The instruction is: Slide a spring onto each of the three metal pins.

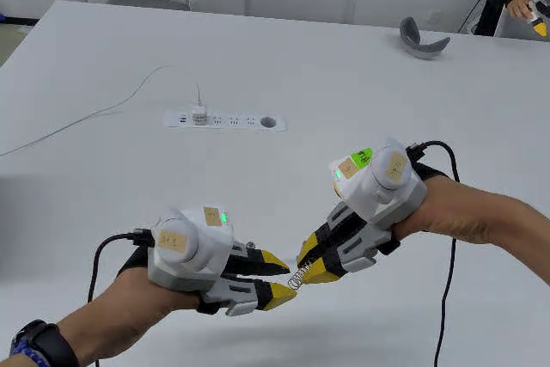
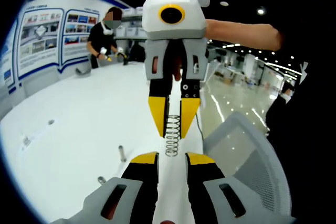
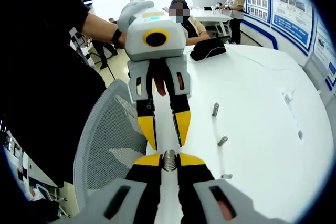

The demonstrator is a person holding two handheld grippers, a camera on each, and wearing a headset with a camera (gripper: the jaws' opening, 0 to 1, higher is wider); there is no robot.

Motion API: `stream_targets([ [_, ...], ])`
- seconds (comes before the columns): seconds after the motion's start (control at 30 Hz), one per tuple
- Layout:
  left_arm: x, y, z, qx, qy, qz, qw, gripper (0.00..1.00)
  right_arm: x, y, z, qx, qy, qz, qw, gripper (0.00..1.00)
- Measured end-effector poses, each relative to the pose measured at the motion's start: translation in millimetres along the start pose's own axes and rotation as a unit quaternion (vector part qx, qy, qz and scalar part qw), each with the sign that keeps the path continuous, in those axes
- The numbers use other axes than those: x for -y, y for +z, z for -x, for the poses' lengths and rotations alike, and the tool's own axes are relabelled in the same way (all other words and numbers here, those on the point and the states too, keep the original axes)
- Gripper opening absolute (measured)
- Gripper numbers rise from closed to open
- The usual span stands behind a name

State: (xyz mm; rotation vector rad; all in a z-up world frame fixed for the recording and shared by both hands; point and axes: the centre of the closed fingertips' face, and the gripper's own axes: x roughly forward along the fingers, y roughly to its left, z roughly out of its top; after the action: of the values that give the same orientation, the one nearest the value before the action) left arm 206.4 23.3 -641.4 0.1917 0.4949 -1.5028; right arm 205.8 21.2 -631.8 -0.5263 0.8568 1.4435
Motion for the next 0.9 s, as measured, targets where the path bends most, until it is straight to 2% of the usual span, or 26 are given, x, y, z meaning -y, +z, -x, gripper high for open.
stream_targets([
  [0.2,-7.9,-10.1,6.6,-0.001,0.024,0.016,0.9996,0.24,7.7,-17.7,-0.3,-0.014,-0.015,-0.019,0.9996,0.12],
  [0.37,-18.0,-18.3,14.2,0.006,0.047,0.038,0.9981,0.25,20.0,-44.5,-1.9,-0.050,-0.037,-0.039,0.9973,0.12],
  [0.77,-38.5,-48.2,35.6,-0.007,0.100,0.070,0.9925,0.34,38.6,-70.2,-6.6,-0.071,-0.064,-0.072,0.9928,0.12],
  [0.9,-44.9,-56.1,43.0,-0.011,0.118,0.078,0.9898,0.37,51.1,-75.7,-7.4,-0.075,-0.081,-0.086,0.9901,0.12],
])
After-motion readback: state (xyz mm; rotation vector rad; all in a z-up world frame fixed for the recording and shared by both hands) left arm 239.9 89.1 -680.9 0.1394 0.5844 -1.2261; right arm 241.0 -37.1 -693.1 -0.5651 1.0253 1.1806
